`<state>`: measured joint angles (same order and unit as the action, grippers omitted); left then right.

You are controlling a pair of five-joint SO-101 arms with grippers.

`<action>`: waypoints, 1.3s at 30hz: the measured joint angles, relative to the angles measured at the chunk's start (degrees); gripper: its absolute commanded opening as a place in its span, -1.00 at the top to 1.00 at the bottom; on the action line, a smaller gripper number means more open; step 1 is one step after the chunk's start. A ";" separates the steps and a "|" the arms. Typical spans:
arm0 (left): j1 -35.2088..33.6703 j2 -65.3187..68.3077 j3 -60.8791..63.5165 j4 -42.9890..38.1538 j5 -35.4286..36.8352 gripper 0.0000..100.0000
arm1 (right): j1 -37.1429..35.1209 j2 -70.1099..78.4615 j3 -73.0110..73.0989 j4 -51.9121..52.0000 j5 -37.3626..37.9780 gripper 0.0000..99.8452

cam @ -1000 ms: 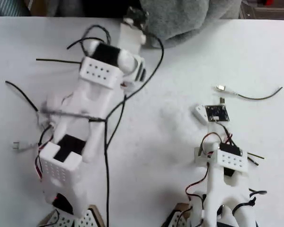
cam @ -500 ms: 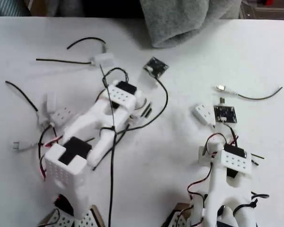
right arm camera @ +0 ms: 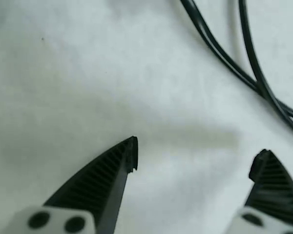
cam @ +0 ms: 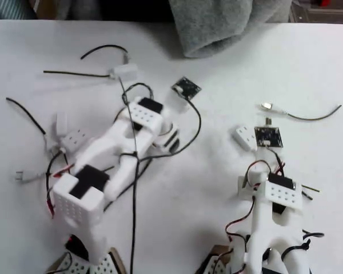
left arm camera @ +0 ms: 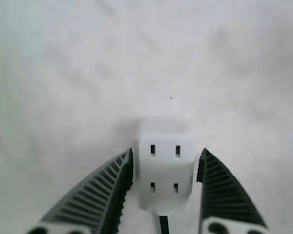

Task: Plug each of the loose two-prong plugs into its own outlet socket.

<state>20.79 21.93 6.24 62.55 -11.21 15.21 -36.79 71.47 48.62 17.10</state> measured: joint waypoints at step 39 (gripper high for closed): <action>-50.73 -15.03 -26.81 39.65 40.70 0.56 | -1.23 0.00 0.00 0.00 0.00 0.28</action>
<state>-29.93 6.90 -20.57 102.20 29.49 13.98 -36.79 71.47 48.62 17.10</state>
